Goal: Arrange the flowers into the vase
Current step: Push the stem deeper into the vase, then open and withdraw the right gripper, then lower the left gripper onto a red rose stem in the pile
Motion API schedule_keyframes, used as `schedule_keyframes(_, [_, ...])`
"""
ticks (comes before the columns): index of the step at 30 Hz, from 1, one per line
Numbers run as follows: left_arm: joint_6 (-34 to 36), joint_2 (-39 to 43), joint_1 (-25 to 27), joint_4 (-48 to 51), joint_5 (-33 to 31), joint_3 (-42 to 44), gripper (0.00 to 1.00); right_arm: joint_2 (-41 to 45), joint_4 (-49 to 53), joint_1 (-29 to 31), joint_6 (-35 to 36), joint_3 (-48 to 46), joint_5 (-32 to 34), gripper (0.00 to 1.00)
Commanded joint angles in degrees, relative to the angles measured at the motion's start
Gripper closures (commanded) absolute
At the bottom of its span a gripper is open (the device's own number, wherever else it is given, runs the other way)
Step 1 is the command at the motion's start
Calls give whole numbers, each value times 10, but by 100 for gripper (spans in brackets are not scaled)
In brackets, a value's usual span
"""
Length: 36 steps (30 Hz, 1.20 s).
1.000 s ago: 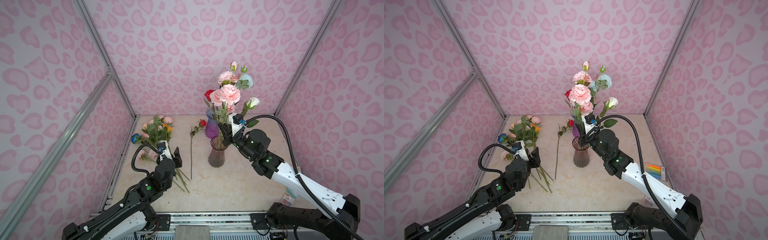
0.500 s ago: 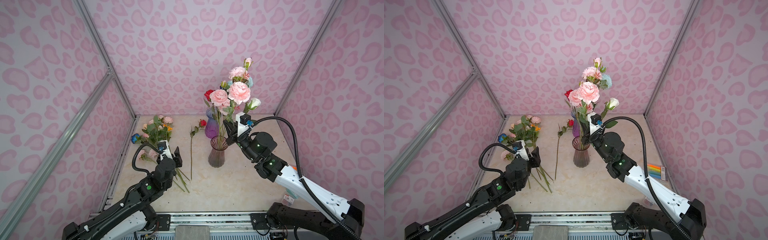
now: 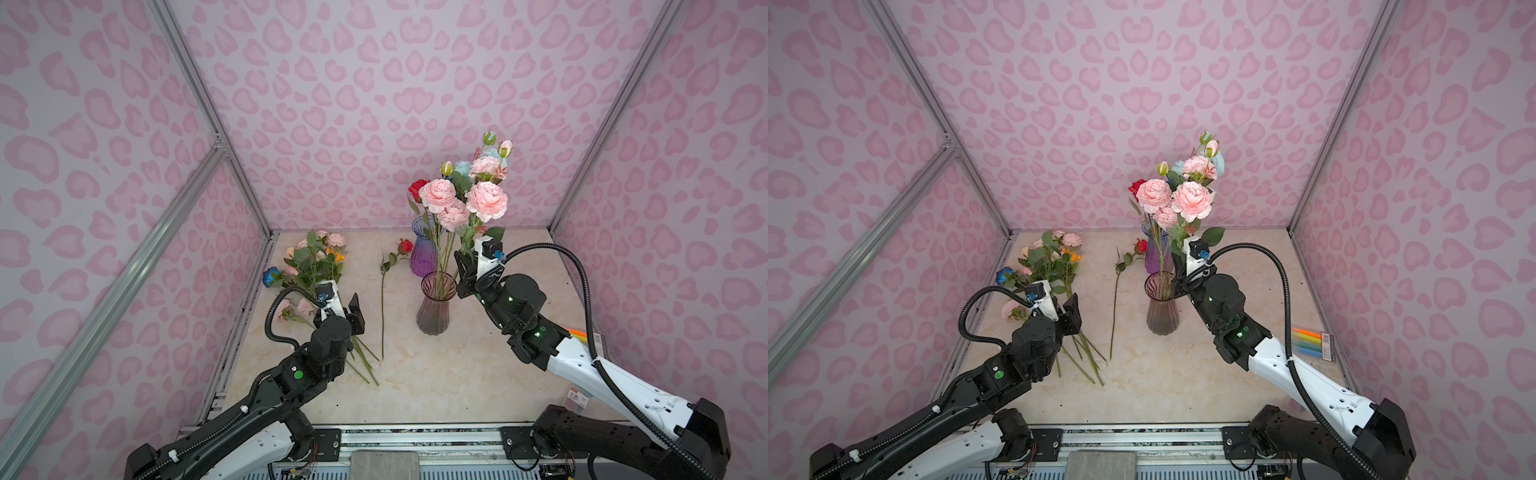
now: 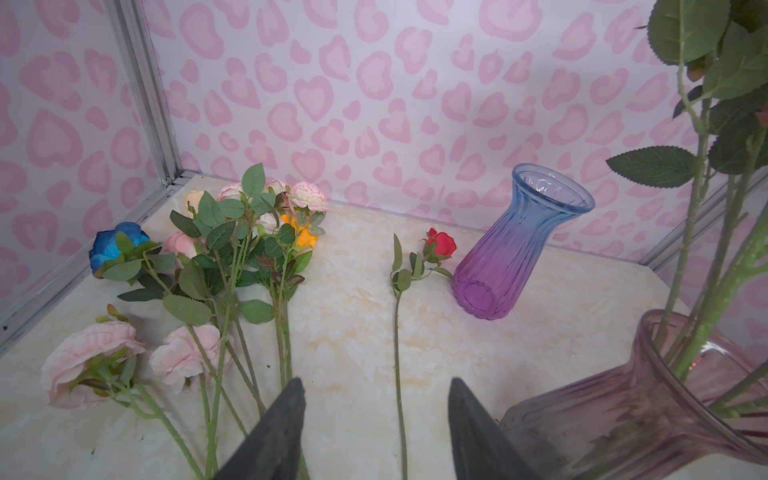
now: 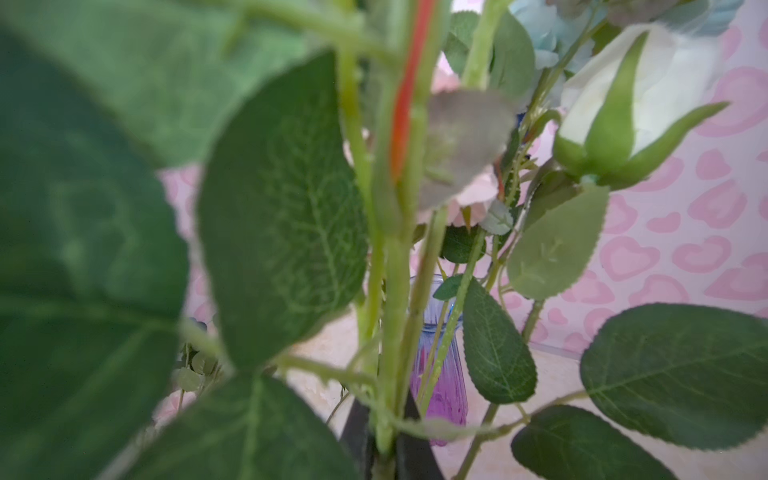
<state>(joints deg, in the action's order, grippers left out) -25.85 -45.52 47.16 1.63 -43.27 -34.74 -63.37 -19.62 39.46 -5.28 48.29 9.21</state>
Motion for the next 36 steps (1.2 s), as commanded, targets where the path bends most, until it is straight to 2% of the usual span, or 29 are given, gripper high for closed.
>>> schedule_keyframes(1, [-6,0,-1,-8,1,-3,44,-8,9,-1,-7,0,12,78])
schedule_keyframes(3, [-7,1,-1,-9,1,-3,44,-8,9,0,-7,-2,2,75])
schedule_keyframes(7, [-9,-2,-1,-9,1,-2,44,-14,18,0,-4,-2,-1,75])
schedule_keyframes(20, [-17,-23,-1,-8,5,-8,44,35,104,13,-26,8,-1,57])
schedule_keyframes(31, [-36,-82,-6,6,27,-38,44,131,181,31,-33,-8,19,54])
schedule_keyframes(36, [-54,-142,-30,22,76,-67,43,197,218,42,-37,-24,38,57])
